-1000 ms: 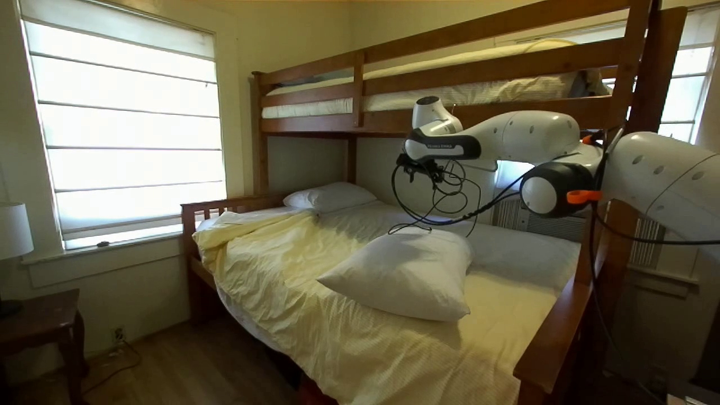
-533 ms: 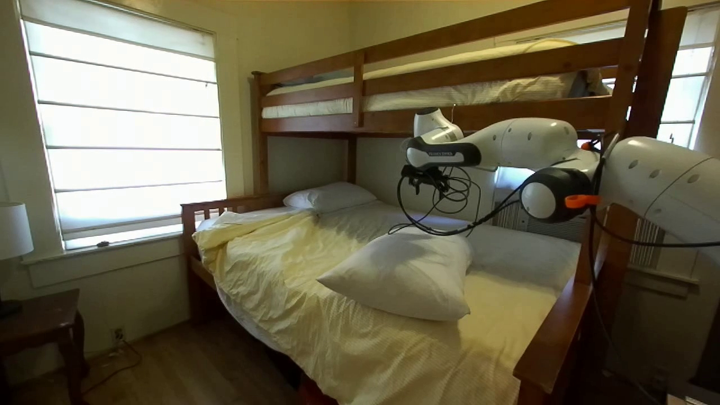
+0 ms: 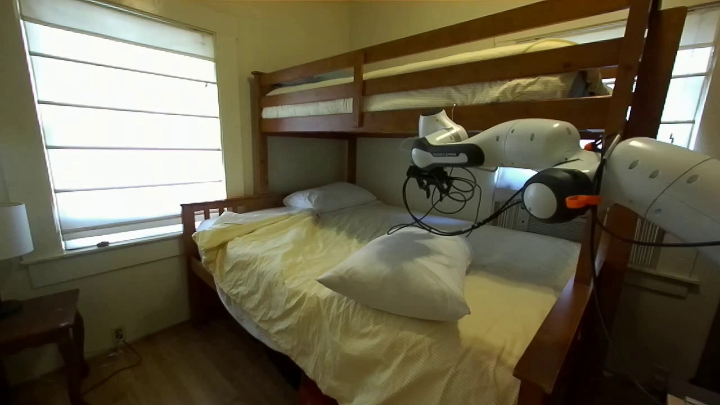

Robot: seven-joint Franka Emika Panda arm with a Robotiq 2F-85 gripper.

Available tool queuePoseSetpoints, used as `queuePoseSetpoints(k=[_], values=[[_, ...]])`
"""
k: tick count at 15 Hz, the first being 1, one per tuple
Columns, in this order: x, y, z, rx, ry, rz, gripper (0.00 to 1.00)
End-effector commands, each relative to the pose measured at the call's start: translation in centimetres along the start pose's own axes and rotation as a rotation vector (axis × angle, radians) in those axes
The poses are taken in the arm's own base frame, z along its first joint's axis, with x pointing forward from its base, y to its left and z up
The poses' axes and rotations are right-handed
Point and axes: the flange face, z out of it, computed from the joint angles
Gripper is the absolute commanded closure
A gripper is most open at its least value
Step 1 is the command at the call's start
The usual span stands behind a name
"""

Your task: Pick up the black cable and hang it on the coat hanger

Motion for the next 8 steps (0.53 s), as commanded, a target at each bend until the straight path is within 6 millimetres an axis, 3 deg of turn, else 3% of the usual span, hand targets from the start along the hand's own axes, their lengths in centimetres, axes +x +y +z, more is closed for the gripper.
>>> queuePoseSetpoints(k=[1,4,8], values=[[0.23,-0.43,-0.88,0.04,0.013,0.001,0.76],[0.42,-0.61,-1.32,0.057,0.023,0.004,0.97],[1.02,-0.49,-1.82,0.071,0.034,0.017,0.99]])
